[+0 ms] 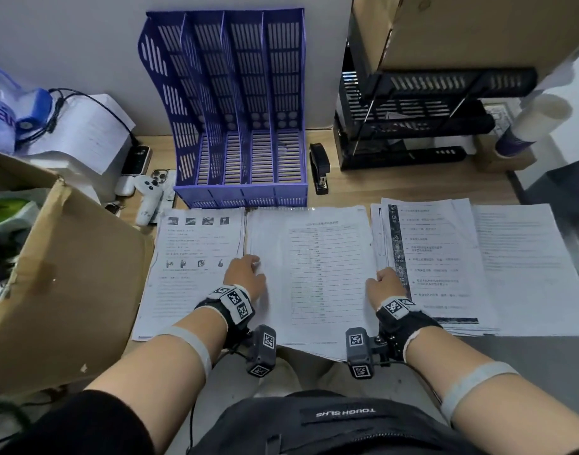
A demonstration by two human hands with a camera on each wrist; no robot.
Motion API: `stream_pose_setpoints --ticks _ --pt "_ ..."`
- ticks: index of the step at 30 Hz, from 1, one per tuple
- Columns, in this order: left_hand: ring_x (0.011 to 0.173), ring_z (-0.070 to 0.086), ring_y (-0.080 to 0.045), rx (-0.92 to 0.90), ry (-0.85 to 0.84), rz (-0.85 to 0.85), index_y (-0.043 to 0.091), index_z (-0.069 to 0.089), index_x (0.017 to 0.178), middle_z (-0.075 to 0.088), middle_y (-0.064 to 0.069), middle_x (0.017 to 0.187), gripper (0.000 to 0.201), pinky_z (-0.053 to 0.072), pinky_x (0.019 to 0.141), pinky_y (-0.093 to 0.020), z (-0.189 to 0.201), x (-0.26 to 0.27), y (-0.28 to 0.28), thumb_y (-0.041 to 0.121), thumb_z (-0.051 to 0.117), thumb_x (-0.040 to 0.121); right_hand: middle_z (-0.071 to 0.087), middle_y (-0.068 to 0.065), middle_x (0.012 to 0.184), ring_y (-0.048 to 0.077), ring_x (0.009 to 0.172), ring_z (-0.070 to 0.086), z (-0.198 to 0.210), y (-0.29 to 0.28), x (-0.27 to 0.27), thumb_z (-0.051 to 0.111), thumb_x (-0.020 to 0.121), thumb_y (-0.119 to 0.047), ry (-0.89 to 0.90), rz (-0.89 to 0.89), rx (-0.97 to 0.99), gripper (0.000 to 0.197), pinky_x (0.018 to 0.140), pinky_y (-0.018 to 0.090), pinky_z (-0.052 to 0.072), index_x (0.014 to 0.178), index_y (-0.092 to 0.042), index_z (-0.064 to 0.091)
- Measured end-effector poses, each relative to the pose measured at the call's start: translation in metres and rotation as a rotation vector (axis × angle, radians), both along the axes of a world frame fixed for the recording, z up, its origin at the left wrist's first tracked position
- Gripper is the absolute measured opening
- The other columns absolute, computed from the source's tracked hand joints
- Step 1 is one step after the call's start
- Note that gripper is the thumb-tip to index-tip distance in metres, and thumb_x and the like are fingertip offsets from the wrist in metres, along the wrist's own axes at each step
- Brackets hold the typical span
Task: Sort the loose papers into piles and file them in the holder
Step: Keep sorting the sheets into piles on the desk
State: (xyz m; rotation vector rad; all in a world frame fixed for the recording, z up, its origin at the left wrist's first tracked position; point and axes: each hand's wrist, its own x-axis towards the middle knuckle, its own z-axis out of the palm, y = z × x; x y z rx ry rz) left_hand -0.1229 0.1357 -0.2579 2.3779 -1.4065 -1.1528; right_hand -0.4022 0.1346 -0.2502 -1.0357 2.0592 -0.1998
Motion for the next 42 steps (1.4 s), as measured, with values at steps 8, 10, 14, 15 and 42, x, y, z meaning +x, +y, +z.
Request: stream_pose_setpoints --ticks 8,10,14,15,42 --pt "0.119 0.057 -0.023 0.076 -0.05 -0.115 0.028 0.066 0.114 0.064 0.001 0.125 0.029 0.048 0.102 -0.035 0.001 -0.012 0.0 0.019 0.053 0.089 0.056 0.007 0.107 0.021 0.091 0.057 0.009 0.005 0.007 0.054 0.092 -0.022 -0.186 0.069 0.122 0.034 0.074 0.027 0.041 0.122 -0.007 0.047" --pt "0.119 0.056 -0.023 0.088 -0.068 -0.121 0.029 0.065 0.119 0.063 0.0 0.125 0.034 0.048 0.102 -0.037 0.002 -0.011 -0.001 0.022 0.055 0.087 0.059 0.002 0.088 0.012 0.071 0.053 0.008 0.004 0.004 0.051 0.092 -0.015 -0.139 0.123 0.07 0.01 0.06 0.024 0.04 0.093 -0.011 0.059" --pt "0.122 0.049 -0.032 0.074 -0.194 -0.041 0.023 0.049 0.133 0.051 -0.014 0.131 0.053 0.045 0.098 -0.037 0.002 -0.007 -0.003 0.025 0.065 0.082 0.06 0.014 0.12 0.031 0.106 0.059 0.002 -0.004 -0.012 0.043 0.092 -0.013 -0.021 0.006 0.022 0.034 0.086 0.032 0.047 0.122 -0.004 0.055" --pt "0.123 0.049 -0.034 0.075 -0.186 -0.005 0.019 0.043 0.137 0.051 -0.017 0.132 0.061 0.044 0.099 -0.038 0.002 -0.007 -0.003 0.025 0.068 0.081 0.057 0.014 0.129 0.033 0.113 0.057 0.004 -0.005 -0.015 0.043 0.091 -0.012 -0.012 -0.021 0.018 0.042 0.093 0.035 0.047 0.132 -0.005 0.049" --pt "0.105 0.059 -0.04 -0.191 0.003 0.279 0.005 0.059 0.118 0.064 -0.021 0.106 0.033 0.038 0.081 -0.032 0.062 0.046 -0.004 -0.004 0.044 0.09 0.062 0.019 0.115 0.033 0.089 0.055 0.013 -0.032 -0.024 0.047 0.087 -0.008 0.093 0.071 -0.007 0.04 0.075 0.035 0.046 0.127 -0.011 0.048"
